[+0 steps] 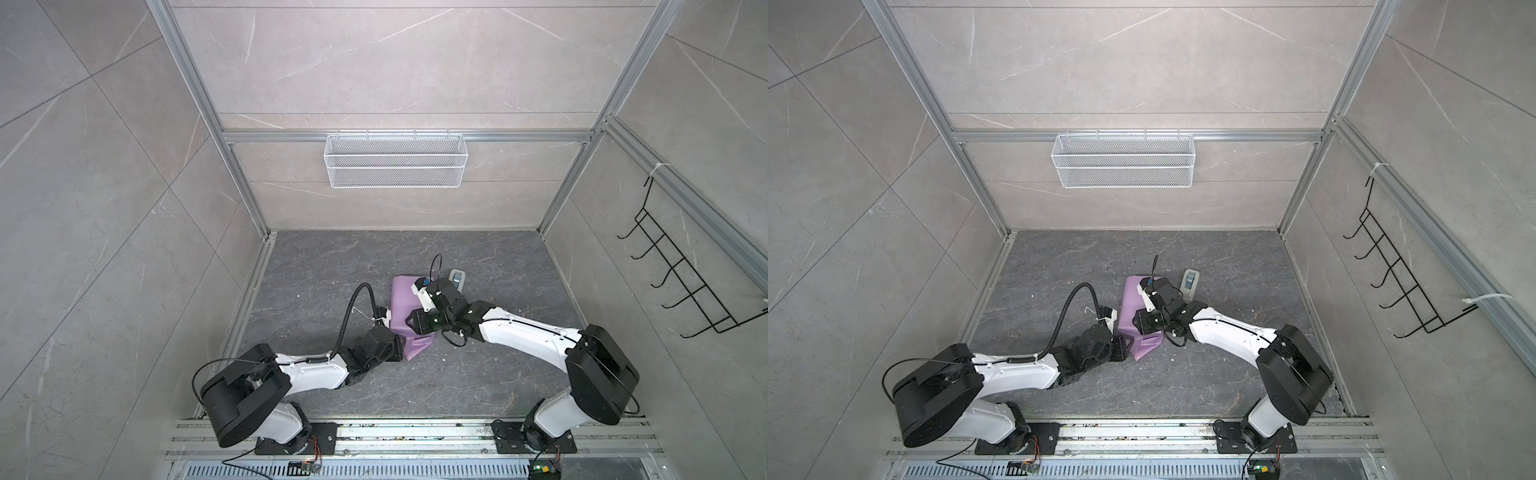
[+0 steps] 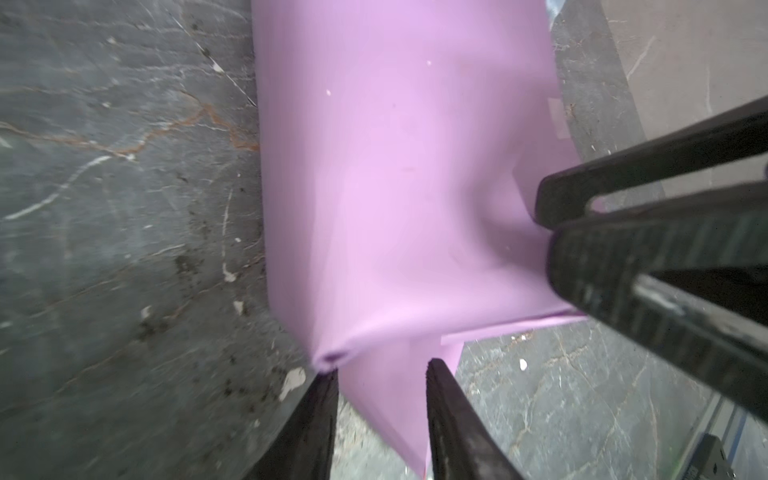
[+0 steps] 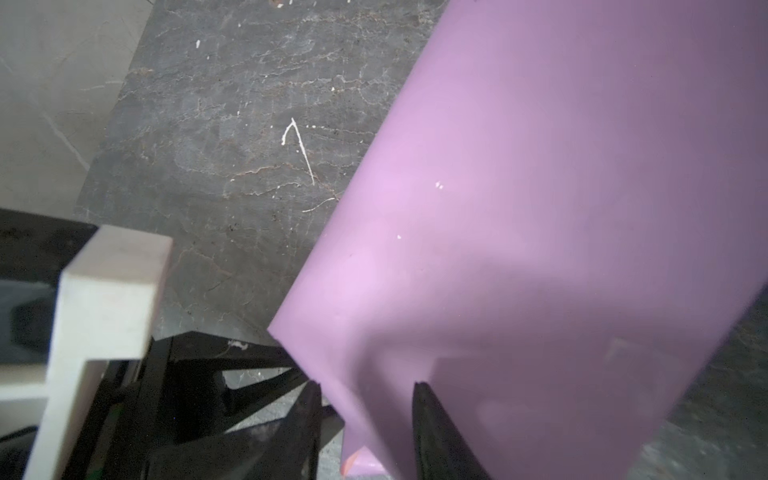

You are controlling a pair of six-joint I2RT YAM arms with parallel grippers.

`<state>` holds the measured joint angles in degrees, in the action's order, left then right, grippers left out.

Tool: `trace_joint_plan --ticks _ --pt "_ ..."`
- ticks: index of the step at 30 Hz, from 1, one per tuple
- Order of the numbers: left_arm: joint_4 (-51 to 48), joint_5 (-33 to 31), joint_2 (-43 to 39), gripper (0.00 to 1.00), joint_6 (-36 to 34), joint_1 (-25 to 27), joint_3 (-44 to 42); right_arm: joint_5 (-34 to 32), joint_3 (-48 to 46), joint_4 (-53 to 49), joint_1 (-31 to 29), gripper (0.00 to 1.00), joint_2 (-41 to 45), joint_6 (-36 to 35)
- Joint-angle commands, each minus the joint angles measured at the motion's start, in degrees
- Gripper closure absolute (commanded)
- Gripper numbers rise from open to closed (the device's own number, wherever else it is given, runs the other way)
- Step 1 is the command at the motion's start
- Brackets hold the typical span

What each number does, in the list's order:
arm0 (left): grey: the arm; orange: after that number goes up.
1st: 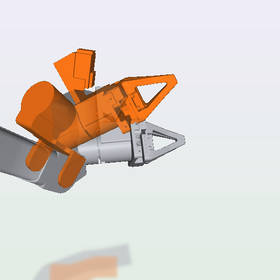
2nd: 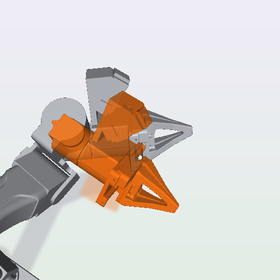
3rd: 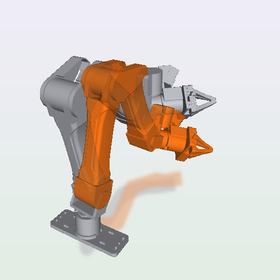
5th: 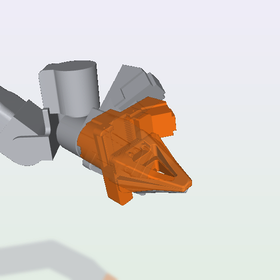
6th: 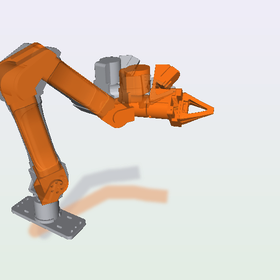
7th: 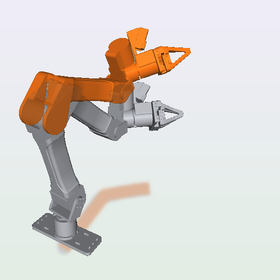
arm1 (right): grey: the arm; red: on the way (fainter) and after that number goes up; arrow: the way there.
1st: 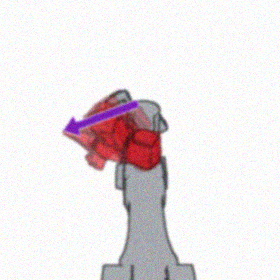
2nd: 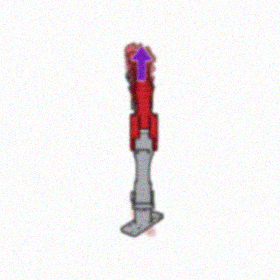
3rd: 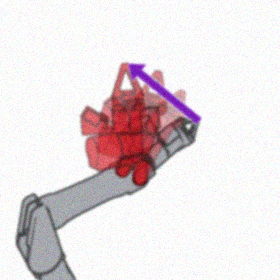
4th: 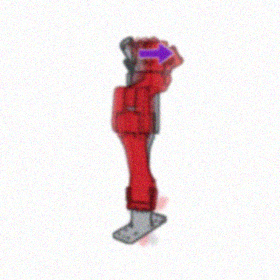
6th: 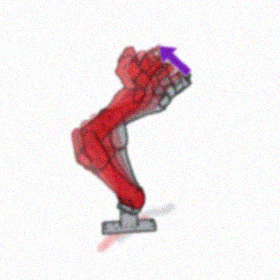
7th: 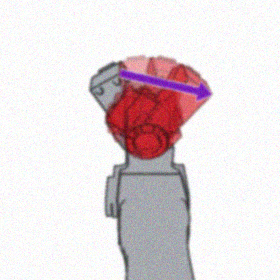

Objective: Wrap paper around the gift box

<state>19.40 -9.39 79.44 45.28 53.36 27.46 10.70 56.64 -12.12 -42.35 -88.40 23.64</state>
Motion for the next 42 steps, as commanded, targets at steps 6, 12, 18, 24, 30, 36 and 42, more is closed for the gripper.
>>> trace_joint_plan --ticks 6,12,18,24,30,36,42 --pt "-13.64 0.64 -13.86 0.53 -5.25 -2.23 0.24 -2.27 -2.96 -11.12 -1.85 0.55 13.86 -6.91" --pt "-25.06 9.44 -21.42 0.47 -5.74 -13.7 2.48 -10.3 -7.4 -13.55 -11.0 0.55 17.0 -14.65" --pt "-33.75 14.47 -24.62 0.46 -9.33 -22.68 6.63 -19.55 -6.21 -12.46 -19.58 0.55 8.91 -21.93" --pt "-37.5 15.49 -24.55 0.44 -12.05 -25.43 9.05 -25.33 -3.75 -12.01 -23.12 0.5 0.92 -26.36" --pt "-37.75 16.25 -24.53 0.43 -12.89 -27.29 9.28 -27.84 -0.49 -13.63 -24.36 0.51 -5.0 -30.49" --pt "-37.62 16.69 -24.31 0.42 -13.51 -28.97 9.11 -29.24 0.35 -14.07 -24.41 0.52 -8.39 -34.62" --pt "-37.42 16.59 -24.29 0.42 -13.37 -29.89 8.62 -31.37 0.39 -12.71 -24.36 0.53 -10.75 -36.29"
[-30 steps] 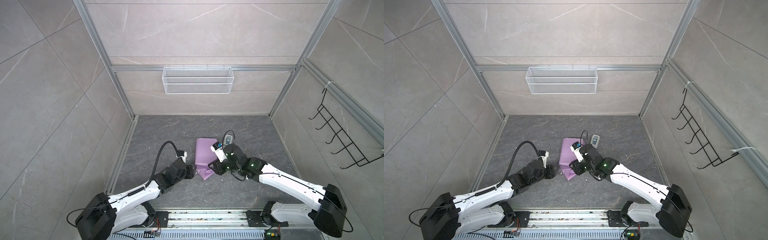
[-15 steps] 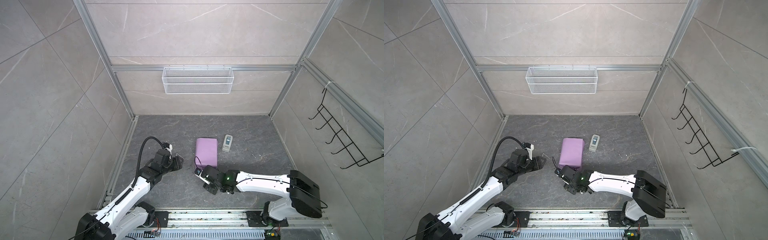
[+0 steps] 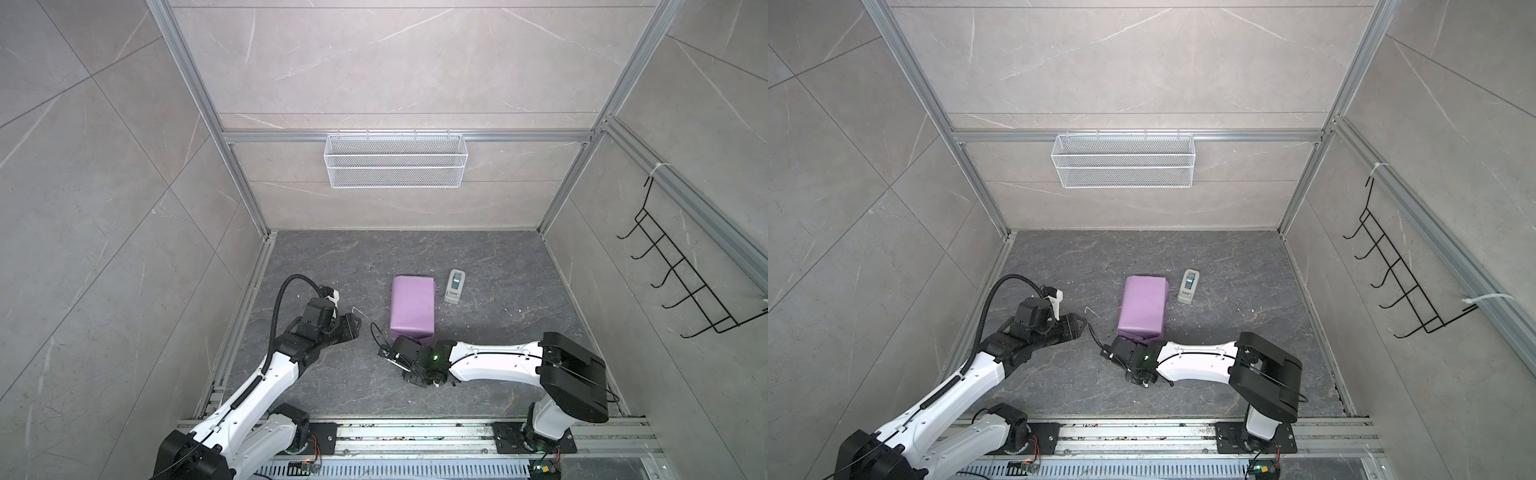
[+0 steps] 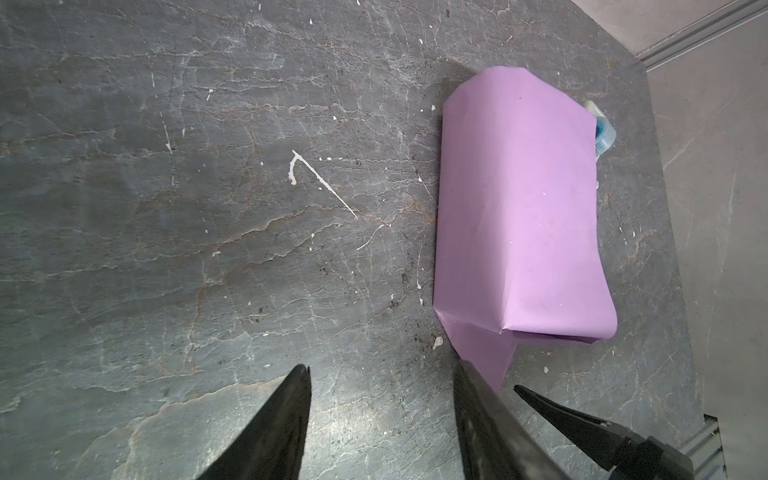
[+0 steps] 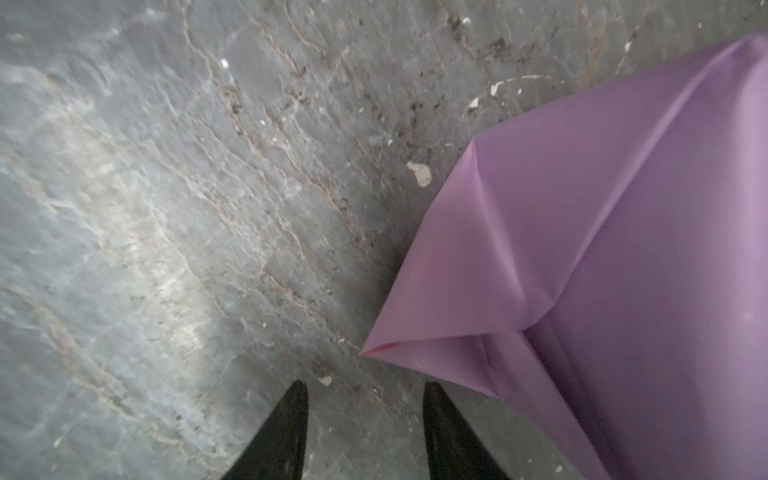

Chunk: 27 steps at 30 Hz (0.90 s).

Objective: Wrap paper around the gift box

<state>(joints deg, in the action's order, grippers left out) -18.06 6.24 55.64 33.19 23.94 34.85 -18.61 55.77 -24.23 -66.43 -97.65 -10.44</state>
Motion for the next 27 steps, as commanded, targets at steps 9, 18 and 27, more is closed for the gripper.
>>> trace_joint_plan --ticks 9,18,27 --pt "-0.18 0.88 -0.78 0.42 -1.46 -0.83 1.26 -5.25 0.86 1.52 -0.36 0.59 -3.86 -3.36" --pt "0.44 1.18 -0.32 0.42 -1.42 -0.87 1.18 -6.96 0.91 3.35 -0.54 0.64 -5.41 -3.98" --pt "0.84 1.78 0.13 0.42 -1.29 -0.89 0.73 -7.22 0.31 4.92 -0.8 0.72 -5.62 -4.51"
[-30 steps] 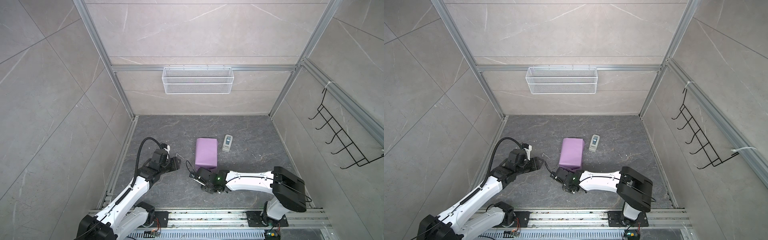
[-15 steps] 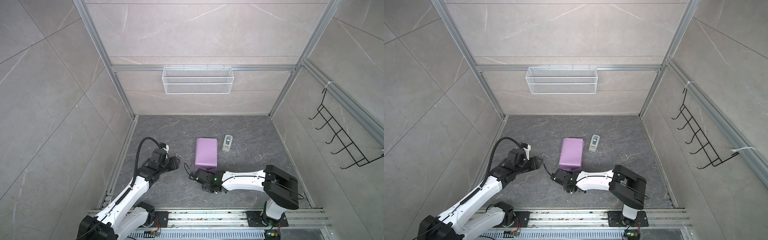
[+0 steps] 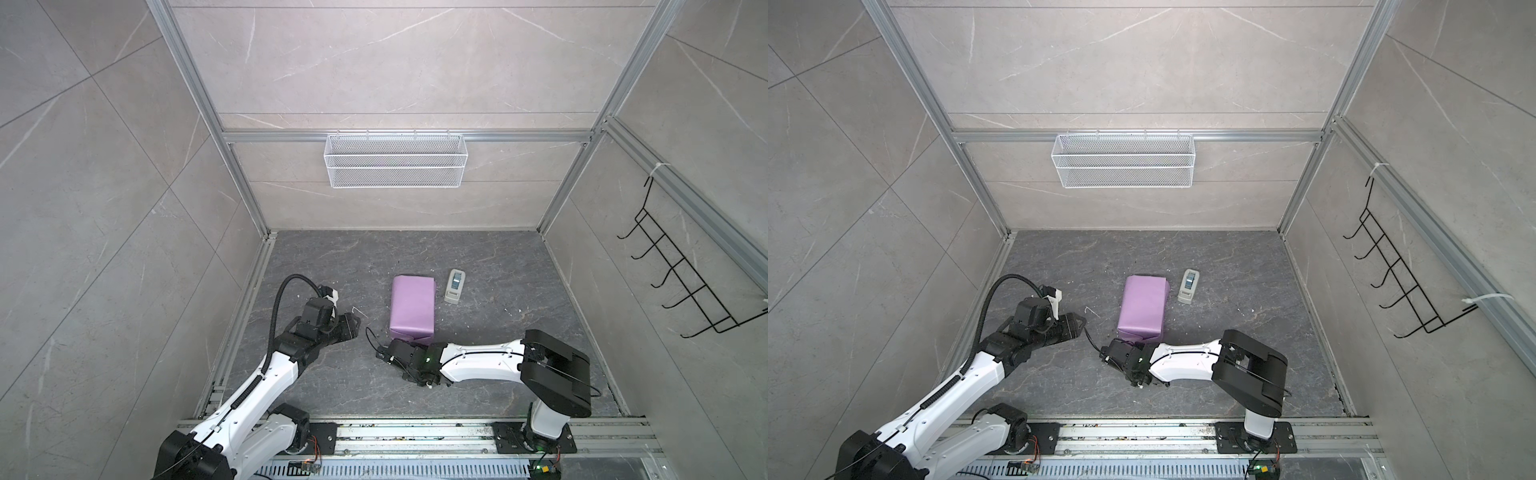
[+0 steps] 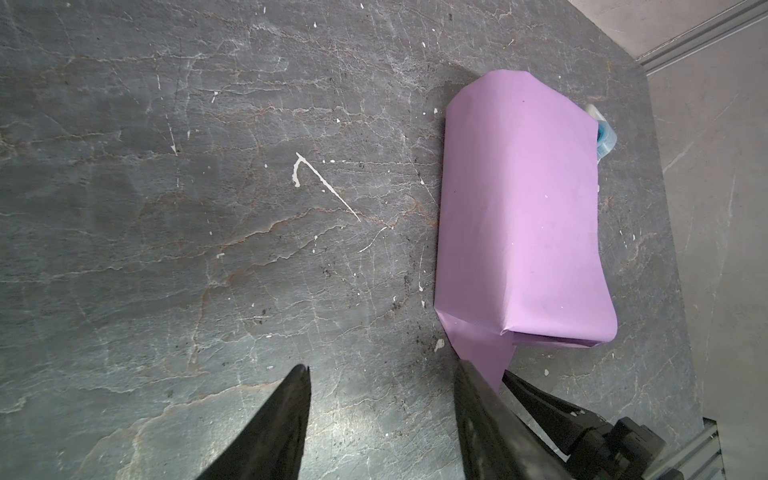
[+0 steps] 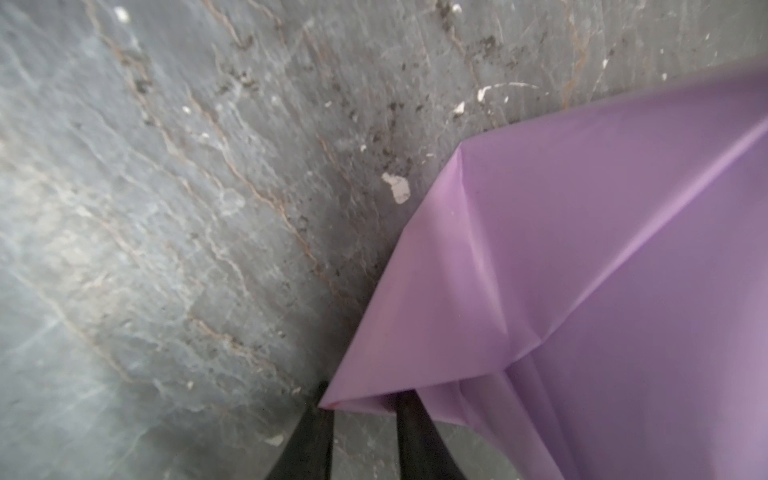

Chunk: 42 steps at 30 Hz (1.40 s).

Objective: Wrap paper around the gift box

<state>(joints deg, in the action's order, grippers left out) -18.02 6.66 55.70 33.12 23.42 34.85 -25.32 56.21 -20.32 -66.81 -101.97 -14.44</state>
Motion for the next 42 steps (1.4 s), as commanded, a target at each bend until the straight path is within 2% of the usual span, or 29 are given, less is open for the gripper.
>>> trace_joint_plan --ticks 1,10,18,21,29,35,42 --pt "0.79 1.44 0.12 0.42 -1.23 -0.39 0.73 -0.83 -0.11 1.22 -0.49 0.73 -1.28 -0.59" --pt "1.67 2.04 1.27 0.42 -1.22 -0.39 0.24 -2.61 -1.45 3.65 -0.78 0.82 0.43 -0.72" --pt "3.94 2.82 2.08 0.42 -1.44 -0.39 -0.43 -3.06 -2.7 4.88 -0.78 0.95 2.55 -0.68" --pt "6.75 3.66 2.46 0.42 -1.84 -0.28 -1.49 -2.01 -3.21 5.06 -0.78 1.0 3.36 -0.57" --pt "19.2 5.24 2.53 0.45 -3.62 -0.3 -6.96 3.56 -5.13 4.58 -0.37 1.0 7.26 -0.3" --pt "34.54 9.42 3.32 0.46 -10.29 0.76 -13.78 6.57 -6.23 3.11 0.23 1.0 9.8 0.62" --pt "41.85 7.32 2.46 0.47 -24.31 8.09 -18.5 9.51 -7.84 3.0 1.88 1.0 13.86 1.68"
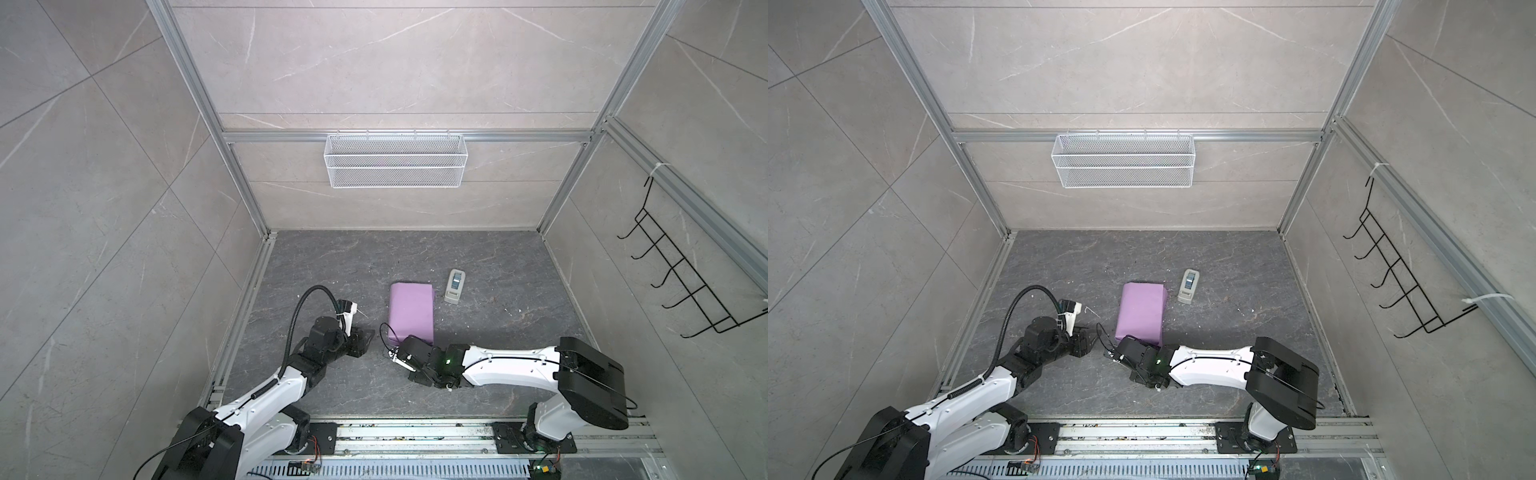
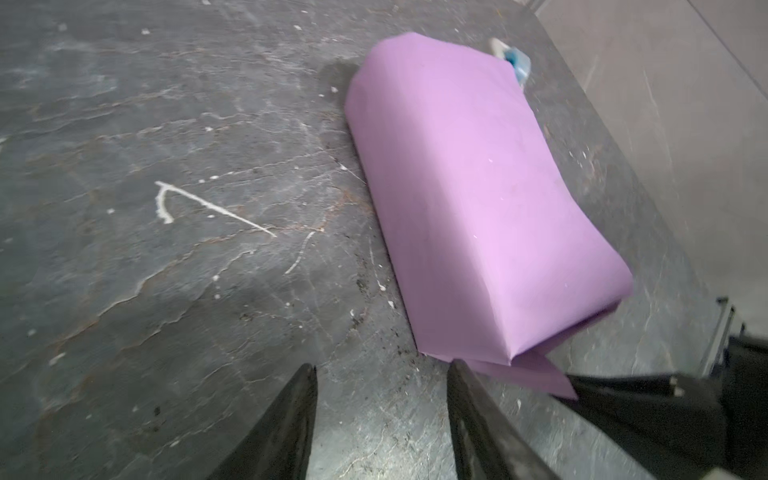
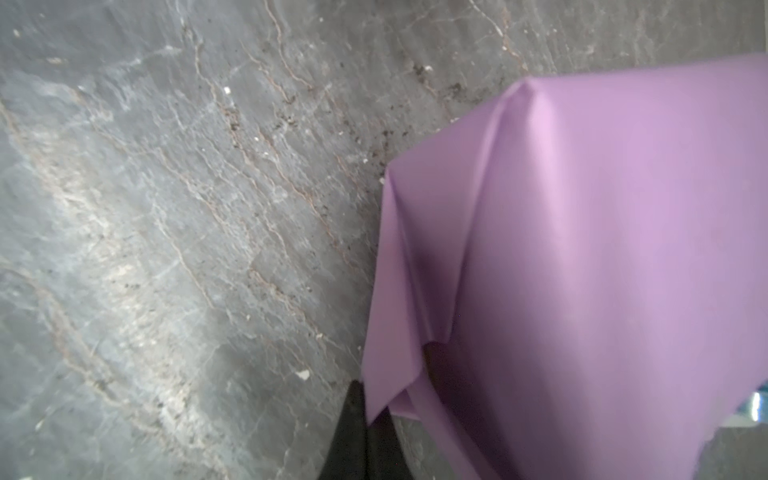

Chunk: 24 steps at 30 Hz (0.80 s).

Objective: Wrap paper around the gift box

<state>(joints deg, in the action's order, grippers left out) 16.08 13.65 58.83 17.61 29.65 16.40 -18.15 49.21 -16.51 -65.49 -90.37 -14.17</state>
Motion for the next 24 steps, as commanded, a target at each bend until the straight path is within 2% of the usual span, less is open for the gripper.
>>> trace_joint_plan --ticks 1,10,15,24 --pt "8.64 0.41 -0.19 0.47 -10.24 2.71 -0.44 2.57 -0.98 -0.74 0.77 1.0 2.6 1.4" --pt "18.98 7.44 6.72 0.48 -24.6 7.83 -4.1 4.15 -2.2 -0.32 2.03 1.0 5.55 1.81" --pt "25.78 10.79 13.17 0.5 -28.0 7.95 -4.8 4.31 -2.47 -0.28 2.15 1.0 6.42 1.86" --pt "30.08 17.86 20.82 0.52 -37.28 8.9 -2.36 4.44 -2.77 -0.14 2.12 1.0 7.39 1.85"
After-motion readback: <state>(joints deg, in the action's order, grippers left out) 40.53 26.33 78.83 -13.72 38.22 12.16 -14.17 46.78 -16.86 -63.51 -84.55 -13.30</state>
